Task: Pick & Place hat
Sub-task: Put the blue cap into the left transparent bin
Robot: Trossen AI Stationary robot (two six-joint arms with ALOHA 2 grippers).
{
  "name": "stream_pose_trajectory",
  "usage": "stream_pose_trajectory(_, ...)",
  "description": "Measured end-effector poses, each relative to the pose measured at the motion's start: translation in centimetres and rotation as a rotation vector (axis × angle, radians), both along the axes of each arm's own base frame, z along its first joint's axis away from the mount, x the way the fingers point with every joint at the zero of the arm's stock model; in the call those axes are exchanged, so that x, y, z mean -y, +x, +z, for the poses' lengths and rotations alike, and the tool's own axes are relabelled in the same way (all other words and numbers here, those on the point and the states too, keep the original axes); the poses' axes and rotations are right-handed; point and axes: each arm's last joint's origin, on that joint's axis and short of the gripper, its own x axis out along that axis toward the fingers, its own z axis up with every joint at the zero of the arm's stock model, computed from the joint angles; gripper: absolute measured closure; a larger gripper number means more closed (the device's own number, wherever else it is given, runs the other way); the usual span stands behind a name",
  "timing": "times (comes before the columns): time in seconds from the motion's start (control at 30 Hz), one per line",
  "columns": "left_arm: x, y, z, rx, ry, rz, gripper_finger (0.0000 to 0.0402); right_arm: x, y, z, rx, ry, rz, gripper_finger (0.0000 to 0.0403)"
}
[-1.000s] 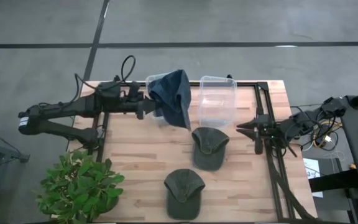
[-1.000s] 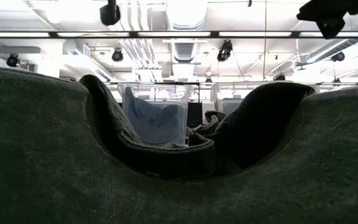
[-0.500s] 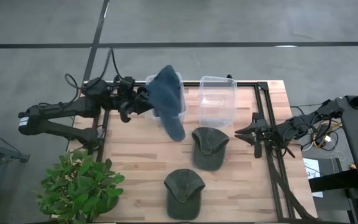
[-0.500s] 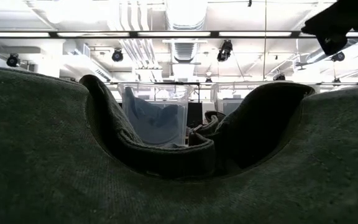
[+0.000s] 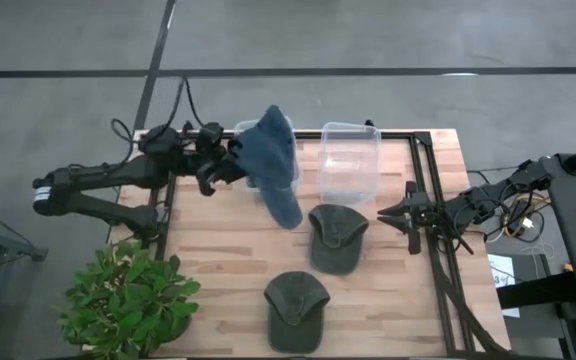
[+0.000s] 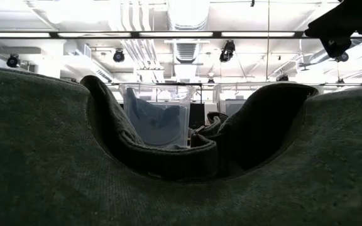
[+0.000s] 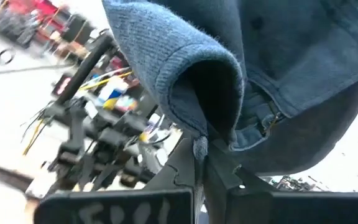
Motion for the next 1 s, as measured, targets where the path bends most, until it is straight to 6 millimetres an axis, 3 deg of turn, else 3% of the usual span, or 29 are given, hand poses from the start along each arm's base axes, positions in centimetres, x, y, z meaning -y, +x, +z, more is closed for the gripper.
stream_pose_trajectory(0.23,-2.8,1.3,-3.1,-0.268,-0.189,0.224,0.0395,0.3,0.1,0.1,0.007,0.006,-0.036,0.0335)
stream_pose_trajectory(0.53,-6.6,-0.4,-7.0,-0.606,-0.463,0.646,0.0395,0.6,0.2,-0.1,0.001,-0.001,-0.067,0.0335)
stream_pose_trajectory(1.0,-8.0,-1.4,-7.7,-0.679,-0.558,0.765,0.0395,0.7,0.2,-0.2,-0.002,-0.021,-0.118,0.0335)
